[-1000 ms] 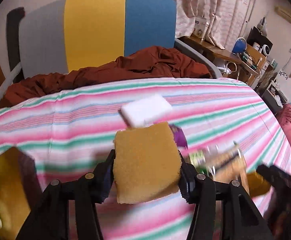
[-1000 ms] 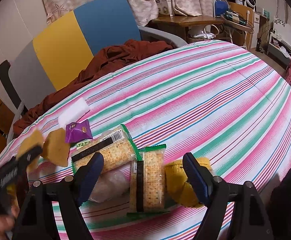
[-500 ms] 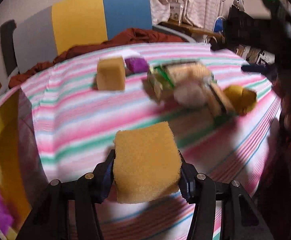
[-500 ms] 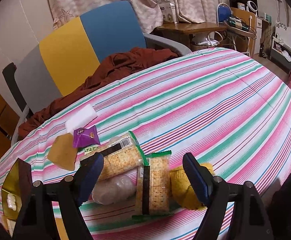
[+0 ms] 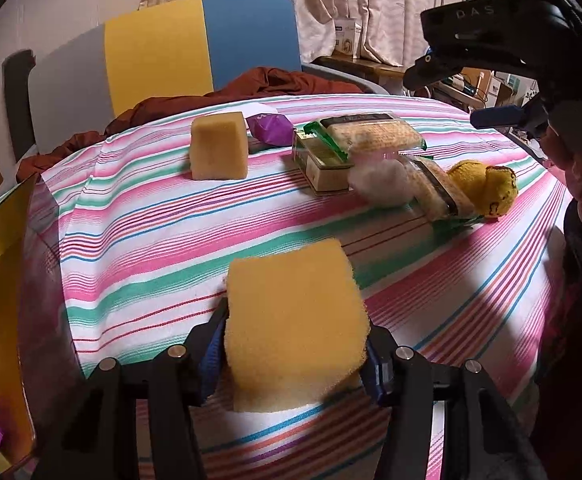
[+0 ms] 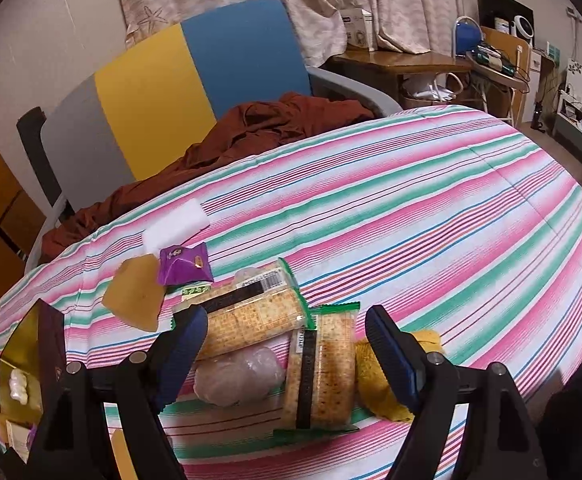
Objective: Organize objects
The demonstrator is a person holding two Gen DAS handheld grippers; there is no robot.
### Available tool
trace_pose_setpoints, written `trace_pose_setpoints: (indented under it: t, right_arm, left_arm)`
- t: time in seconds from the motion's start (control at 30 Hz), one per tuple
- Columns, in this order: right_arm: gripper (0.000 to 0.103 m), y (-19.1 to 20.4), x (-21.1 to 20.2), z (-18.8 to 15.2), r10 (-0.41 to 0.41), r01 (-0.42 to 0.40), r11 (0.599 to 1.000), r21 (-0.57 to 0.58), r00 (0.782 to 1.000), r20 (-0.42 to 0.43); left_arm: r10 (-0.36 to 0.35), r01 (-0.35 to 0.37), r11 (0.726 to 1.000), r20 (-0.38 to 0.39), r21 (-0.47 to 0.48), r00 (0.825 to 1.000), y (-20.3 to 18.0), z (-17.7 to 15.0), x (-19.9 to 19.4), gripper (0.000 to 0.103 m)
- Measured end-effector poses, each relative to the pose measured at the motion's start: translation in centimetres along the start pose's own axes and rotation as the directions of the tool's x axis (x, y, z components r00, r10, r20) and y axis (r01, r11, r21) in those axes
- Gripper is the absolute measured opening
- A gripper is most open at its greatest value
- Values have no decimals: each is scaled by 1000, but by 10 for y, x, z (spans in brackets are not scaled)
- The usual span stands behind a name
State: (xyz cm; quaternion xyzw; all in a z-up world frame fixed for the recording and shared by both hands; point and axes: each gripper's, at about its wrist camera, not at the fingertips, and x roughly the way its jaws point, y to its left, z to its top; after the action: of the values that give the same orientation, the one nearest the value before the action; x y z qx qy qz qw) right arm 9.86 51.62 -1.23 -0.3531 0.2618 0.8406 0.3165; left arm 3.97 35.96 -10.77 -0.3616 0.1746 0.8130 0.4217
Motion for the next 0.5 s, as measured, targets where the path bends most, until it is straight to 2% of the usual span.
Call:
trace_pose_setpoints:
  t: [0.3,0.47,0.5]
  right_arm:
    - [83,19,1,-3,62,-61,995,-75,998,4]
    - [74,32,9,3,128,-134,982,-130,990,-51]
    - [70,36,13,7,142,-150,979,-140,988,-67]
  left_arm:
    - [-5,5,1000,34,3,999,0,-3,0,57]
    - [-8,8,1000,39,-2,999,0,-4,-1,57]
    - [-11,11,1000,40,-4,999,1,-4,-1,57]
